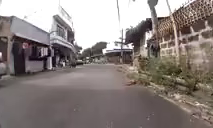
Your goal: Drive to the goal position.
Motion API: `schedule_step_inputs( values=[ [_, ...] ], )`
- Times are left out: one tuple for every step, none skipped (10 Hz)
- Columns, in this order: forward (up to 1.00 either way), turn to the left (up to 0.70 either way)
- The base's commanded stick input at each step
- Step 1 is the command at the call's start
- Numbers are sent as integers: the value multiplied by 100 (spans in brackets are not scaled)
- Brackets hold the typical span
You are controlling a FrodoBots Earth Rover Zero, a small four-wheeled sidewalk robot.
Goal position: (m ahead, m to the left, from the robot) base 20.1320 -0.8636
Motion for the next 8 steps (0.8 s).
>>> schedule_step_inputs(
  values=[
    [100, 0],
    [100, 0],
    [100, 0],
    [100, 0],
    [100, 0],
    [100, 0],
    [100, 0],
    [100, 0]
  ],
)
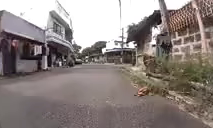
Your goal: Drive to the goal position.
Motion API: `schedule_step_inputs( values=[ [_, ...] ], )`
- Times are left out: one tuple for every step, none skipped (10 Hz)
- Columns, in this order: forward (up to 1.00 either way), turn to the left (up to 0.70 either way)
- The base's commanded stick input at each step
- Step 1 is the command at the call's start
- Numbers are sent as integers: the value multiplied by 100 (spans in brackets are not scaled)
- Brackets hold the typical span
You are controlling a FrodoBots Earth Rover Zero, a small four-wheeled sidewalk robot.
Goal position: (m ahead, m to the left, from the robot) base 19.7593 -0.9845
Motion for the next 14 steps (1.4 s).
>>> schedule_step_inputs(
  values=[
    [100, 0],
    [100, 0],
    [100, 0],
    [100, 0],
    [100, 0],
    [100, 0],
    [100, 0],
    [100, 0],
    [100, 0],
    [100, 0],
    [100, 0],
    [100, 0],
    [100, 0],
    [100, 0]
  ],
)
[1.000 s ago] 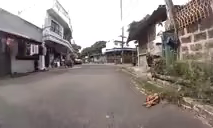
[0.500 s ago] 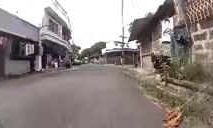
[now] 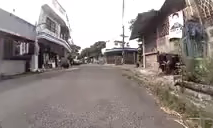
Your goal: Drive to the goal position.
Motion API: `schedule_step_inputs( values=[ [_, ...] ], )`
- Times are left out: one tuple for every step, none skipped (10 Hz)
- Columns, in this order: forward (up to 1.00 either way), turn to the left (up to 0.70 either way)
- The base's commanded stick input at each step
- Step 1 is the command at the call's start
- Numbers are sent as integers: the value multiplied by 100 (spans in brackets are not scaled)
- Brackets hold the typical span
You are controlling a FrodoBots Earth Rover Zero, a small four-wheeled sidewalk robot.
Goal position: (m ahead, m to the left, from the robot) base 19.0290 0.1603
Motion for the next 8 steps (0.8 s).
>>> schedule_step_inputs(
  values=[
    [100, 0],
    [100, 0],
    [100, 0],
    [100, 0],
    [100, 0],
    [100, 0],
    [100, 0],
    [100, 0]
  ],
)
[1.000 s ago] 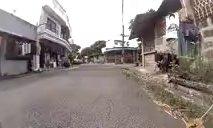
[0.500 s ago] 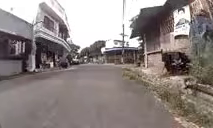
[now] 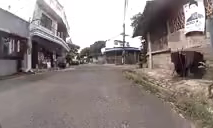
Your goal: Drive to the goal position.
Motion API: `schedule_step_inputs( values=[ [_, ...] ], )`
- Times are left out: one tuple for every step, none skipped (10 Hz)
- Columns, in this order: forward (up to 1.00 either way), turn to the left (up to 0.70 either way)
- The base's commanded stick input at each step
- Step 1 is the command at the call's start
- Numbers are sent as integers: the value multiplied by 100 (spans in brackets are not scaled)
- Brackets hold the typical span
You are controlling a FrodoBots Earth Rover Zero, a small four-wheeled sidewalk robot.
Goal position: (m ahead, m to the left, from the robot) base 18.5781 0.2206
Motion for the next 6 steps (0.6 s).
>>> schedule_step_inputs(
  values=[
    [100, 0],
    [100, 0],
    [100, 0],
    [100, 0],
    [100, 0],
    [100, 0]
  ],
)
